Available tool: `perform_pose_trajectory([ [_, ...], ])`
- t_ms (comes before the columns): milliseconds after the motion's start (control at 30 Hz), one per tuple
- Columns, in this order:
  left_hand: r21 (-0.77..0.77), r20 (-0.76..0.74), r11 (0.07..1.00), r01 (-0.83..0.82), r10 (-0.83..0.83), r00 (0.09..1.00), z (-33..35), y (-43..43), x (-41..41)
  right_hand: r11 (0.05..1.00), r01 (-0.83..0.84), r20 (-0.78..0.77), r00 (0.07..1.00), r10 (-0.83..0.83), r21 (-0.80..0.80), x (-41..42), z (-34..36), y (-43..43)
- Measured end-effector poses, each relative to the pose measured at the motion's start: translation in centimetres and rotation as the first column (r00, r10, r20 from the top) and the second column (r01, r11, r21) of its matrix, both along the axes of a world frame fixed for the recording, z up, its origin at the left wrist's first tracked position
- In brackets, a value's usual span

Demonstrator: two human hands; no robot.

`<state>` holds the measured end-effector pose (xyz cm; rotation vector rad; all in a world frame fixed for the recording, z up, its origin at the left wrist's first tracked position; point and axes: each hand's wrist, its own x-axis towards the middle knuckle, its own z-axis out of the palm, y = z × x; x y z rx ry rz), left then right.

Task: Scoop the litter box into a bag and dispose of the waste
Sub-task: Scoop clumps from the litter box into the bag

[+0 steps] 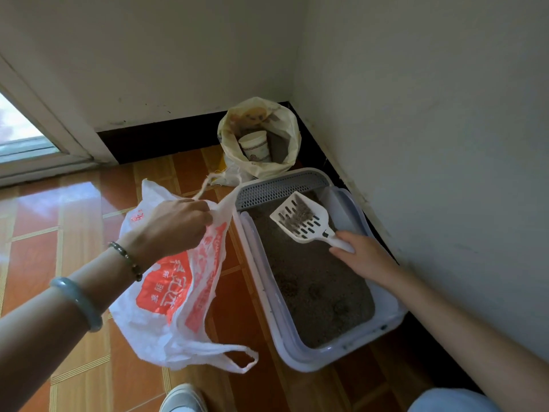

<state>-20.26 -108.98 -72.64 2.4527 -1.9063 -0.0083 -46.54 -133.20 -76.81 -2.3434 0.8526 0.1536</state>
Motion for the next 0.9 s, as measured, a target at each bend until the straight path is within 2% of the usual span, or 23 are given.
perform_pose_trajectory([
  [67,0.017,0.008,0.998,-0.067,0.067,0.998,0.1,-0.4,-0.5,0.999,-0.002,-0.009,1.000,0.001,-0.037,-0.2,1.0,-0.2],
  [233,0.205,0.049,0.960,-0.191,0.185,0.982,0.5,-1.2,-0.9,0.986,-0.038,-0.050,0.998,0.031,-0.161,-0.9,2.7,-0.6],
  [333,0.252,-0.027,0.949,-0.188,0.201,0.979,0.8,-0.9,-1.0,0.963,-0.050,-0.114,0.993,0.020,-0.265,-1.4,4.1,-1.1],
  [500,0.172,-0.257,0.954,-0.245,0.284,0.924,1.7,-0.9,-0.8,0.922,-0.061,-0.180,0.984,-0.010,-0.382,-2.2,6.1,-1.5],
  [733,0.131,-0.458,0.943,-0.307,0.333,0.825,2.3,-0.5,0.3,0.975,-0.004,-0.192,0.981,-0.039,-0.222,-1.7,7.2,-0.6],
  [900,0.197,-0.533,0.937,-0.290,0.350,0.770,1.9,-0.3,0.0,0.988,-0.087,-0.153,0.986,0.067,-0.130,0.8,10.7,2.4],
])
